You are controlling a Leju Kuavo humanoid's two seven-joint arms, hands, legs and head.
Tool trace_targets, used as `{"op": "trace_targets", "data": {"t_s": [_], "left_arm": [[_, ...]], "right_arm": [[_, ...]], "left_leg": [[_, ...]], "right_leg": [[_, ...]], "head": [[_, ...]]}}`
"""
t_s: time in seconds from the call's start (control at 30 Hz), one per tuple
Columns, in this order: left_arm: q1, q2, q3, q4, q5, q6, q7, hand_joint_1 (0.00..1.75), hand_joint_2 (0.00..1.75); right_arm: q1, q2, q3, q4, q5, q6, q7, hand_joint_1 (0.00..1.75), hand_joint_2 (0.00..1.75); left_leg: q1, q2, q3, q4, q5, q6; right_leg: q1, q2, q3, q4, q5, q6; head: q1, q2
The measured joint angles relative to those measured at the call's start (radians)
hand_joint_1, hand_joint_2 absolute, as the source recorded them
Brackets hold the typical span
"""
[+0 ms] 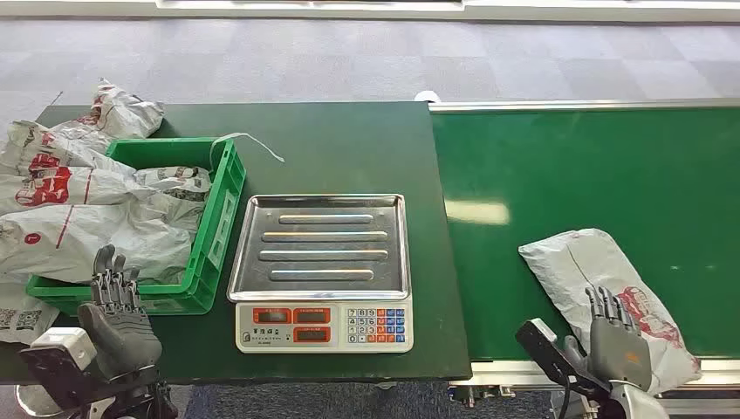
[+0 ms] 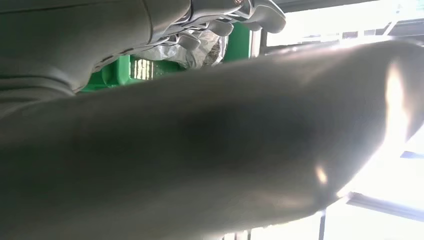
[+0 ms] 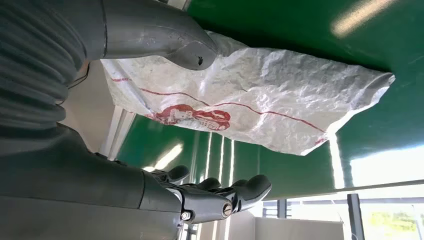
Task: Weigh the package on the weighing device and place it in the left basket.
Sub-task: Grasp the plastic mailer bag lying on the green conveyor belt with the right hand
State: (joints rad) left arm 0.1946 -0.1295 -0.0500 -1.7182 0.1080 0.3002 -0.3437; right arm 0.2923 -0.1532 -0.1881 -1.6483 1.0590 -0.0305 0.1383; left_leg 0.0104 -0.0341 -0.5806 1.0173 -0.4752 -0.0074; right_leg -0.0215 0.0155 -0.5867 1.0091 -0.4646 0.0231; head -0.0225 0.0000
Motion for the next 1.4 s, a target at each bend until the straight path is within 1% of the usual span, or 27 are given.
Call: {"op": "trace_targets", "data": {"t_s": [0.2,0.3,0.4,0.6,0.73,0.8,0.9,0.97,1.0,1.1,1.13,1.23,1.4], "left_arm": [[0.001,-0.001,0.000,0.000,0.004,0.000,0.003,0.00,0.00],[0.005,-0.002,0.000,0.000,0.009,-0.001,0.005,0.00,0.00],[0.008,-0.003,0.000,0.000,0.009,-0.002,0.006,0.00,0.00],[0.009,-0.005,0.000,0.001,0.012,-0.014,0.005,0.00,0.00],[0.006,-0.006,0.000,0.008,0.010,-0.014,0.005,0.00,0.00],[0.005,-0.007,0.000,0.010,0.008,-0.014,0.006,0.00,0.00],[0.001,-0.009,0.000,0.017,0.003,-0.014,0.009,0.00,0.00],[-0.003,-0.010,-0.001,0.022,0.002,-0.015,0.011,0.00,0.00],[-0.008,-0.010,-0.003,0.027,0.003,-0.017,0.013,0.00,0.00],[-0.035,-0.009,-0.012,0.056,0.011,-0.023,0.019,0.00,0.00],[-0.044,-0.008,-0.017,0.068,0.013,-0.024,0.019,0.00,0.00],[-0.063,-0.007,-0.029,0.094,0.019,-0.025,0.020,0.00,0.00],[-0.081,-0.005,-0.034,0.118,0.019,-0.025,0.020,0.00,0.00]], "right_arm": [[0.002,0.008,-0.010,-0.003,0.019,-0.008,-0.011,0.00,1.75],[-0.001,0.009,-0.029,0.003,0.063,-0.047,-0.017,0.00,1.75],[-0.018,0.012,-0.058,0.029,0.078,-0.075,-0.037,0.00,1.75],[-0.074,0.019,-0.102,0.129,0.035,-0.129,-0.145,0.00,1.75],[-0.135,0.047,-0.105,0.205,0.049,-0.169,-0.164,0.00,1.75],[-0.164,0.055,-0.104,0.238,0.037,-0.167,-0.168,0.00,1.75],[-0.208,0.060,-0.090,0.292,-0.006,-0.133,-0.189,0.00,1.75],[-0.231,0.064,-0.075,0.329,-0.046,-0.090,-0.205,0.00,1.75],[-0.246,0.066,-0.064,0.357,-0.085,-0.034,-0.217,0.00,1.75],[-0.296,0.068,-0.009,0.486,-0.204,0.180,-0.251,0.00,1.75],[-0.310,0.070,0.016,0.536,-0.218,0.207,-0.257,0.00,1.75],[-0.363,0.073,0.080,0.662,-0.228,0.202,-0.264,0.00,1.75],[-0.428,0.073,0.129,0.773,-0.233,0.197,-0.264,0.00,1.75]], "left_leg": [[0.000,0.000,0.000,0.000,0.000,0.000],[0.000,0.000,0.000,0.000,0.000,0.000],[0.000,0.000,0.000,0.000,0.000,0.000],[0.000,0.000,0.000,0.000,0.000,0.000],[0.000,0.002,0.001,0.000,0.000,0.000],[0.000,0.002,0.001,0.000,0.000,0.000],[0.000,0.003,0.001,0.000,0.000,0.000],[0.000,0.003,0.001,0.000,0.000,0.000],[0.000,0.003,0.001,0.000,0.000,0.000],[0.000,0.003,0.001,0.000,0.000,0.000],[0.001,0.003,0.001,0.000,0.000,0.000],[0.001,0.009,0.005,0.000,-0.001,-0.002],[0.002,0.018,0.012,0.000,-0.005,-0.003]], "right_leg": [[0.000,0.000,0.000,0.000,0.000,0.000],[0.000,0.000,0.000,0.000,0.000,0.000],[0.000,0.000,0.000,0.000,0.000,0.000],[0.000,0.000,0.000,0.000,0.000,0.000],[0.000,0.001,0.000,0.000,0.001,-0.001],[0.001,0.001,0.000,0.000,0.001,-0.001],[0.000,0.002,0.000,0.000,0.001,-0.001],[0.000,0.002,0.000,0.000,0.001,-0.001],[0.001,0.002,0.000,0.000,0.001,-0.001],[0.001,0.002,0.001,0.000,0.001,-0.001],[0.001,0.002,0.001,0.000,0.001,-0.001],[0.002,0.007,0.002,0.000,0.002,-0.002],[0.004,0.017,0.007,-0.001,0.001,-0.004]], "head": [[0.000,0.000],[0.000,0.000],[0.000,0.000],[0.000,0.000],[0.000,0.000],[0.000,0.000],[0.000,0.000],[0.000,0.000],[0.000,0.000],[0.000,0.000],[0.000,0.000],[0.000,0.000],[0.000,0.000]]}}
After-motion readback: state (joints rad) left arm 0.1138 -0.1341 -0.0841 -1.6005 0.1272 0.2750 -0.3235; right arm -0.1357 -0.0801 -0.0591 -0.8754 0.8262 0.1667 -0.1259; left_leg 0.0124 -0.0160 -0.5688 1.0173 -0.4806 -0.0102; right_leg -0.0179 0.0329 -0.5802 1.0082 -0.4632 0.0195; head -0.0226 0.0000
